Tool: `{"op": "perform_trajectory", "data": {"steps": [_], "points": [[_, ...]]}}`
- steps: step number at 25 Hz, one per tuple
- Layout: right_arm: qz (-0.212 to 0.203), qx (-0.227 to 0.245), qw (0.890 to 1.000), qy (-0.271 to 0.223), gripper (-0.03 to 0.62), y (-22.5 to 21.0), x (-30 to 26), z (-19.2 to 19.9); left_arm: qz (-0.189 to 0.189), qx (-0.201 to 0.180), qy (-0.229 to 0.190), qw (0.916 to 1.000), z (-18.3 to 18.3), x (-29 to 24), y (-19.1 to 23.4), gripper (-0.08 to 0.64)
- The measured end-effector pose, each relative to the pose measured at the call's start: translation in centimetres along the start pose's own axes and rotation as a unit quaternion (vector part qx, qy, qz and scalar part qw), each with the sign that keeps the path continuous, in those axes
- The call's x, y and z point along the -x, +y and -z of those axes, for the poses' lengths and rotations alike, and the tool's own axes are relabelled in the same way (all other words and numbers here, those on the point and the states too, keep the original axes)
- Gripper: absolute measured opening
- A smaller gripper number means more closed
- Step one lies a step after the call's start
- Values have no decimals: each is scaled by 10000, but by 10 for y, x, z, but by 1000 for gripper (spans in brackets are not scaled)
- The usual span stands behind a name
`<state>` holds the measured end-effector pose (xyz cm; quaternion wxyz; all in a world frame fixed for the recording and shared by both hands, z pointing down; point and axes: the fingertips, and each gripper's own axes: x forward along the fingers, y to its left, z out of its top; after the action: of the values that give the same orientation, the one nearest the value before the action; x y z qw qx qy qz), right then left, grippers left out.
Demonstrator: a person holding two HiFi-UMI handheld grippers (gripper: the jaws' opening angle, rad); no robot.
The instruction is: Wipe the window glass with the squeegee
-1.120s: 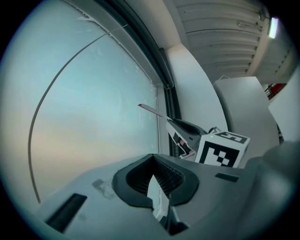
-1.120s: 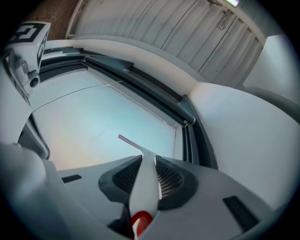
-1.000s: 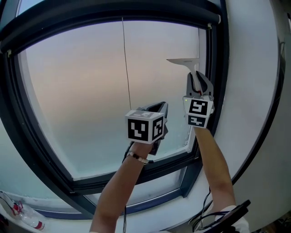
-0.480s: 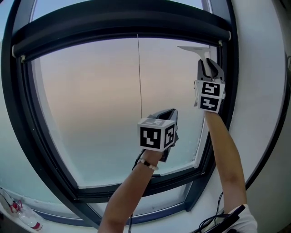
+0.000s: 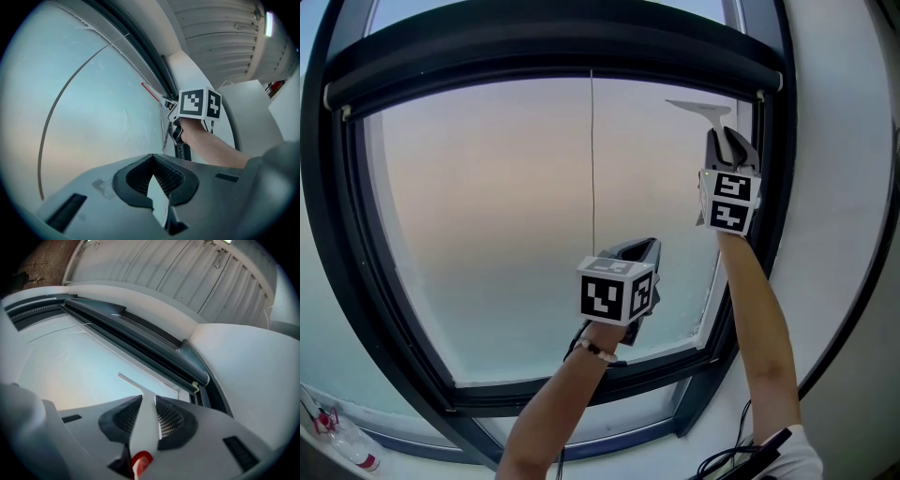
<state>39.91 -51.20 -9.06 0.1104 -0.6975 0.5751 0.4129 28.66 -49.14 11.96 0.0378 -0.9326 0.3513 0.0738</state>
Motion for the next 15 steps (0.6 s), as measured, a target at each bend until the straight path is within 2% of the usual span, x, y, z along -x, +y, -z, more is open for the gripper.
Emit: {"op": "perform_trajectory", "data": {"steps": [15], "points": [[-108,235,9991,328,81,20,61,53,278,142,208,9993,48,10,-20,-2]]}}
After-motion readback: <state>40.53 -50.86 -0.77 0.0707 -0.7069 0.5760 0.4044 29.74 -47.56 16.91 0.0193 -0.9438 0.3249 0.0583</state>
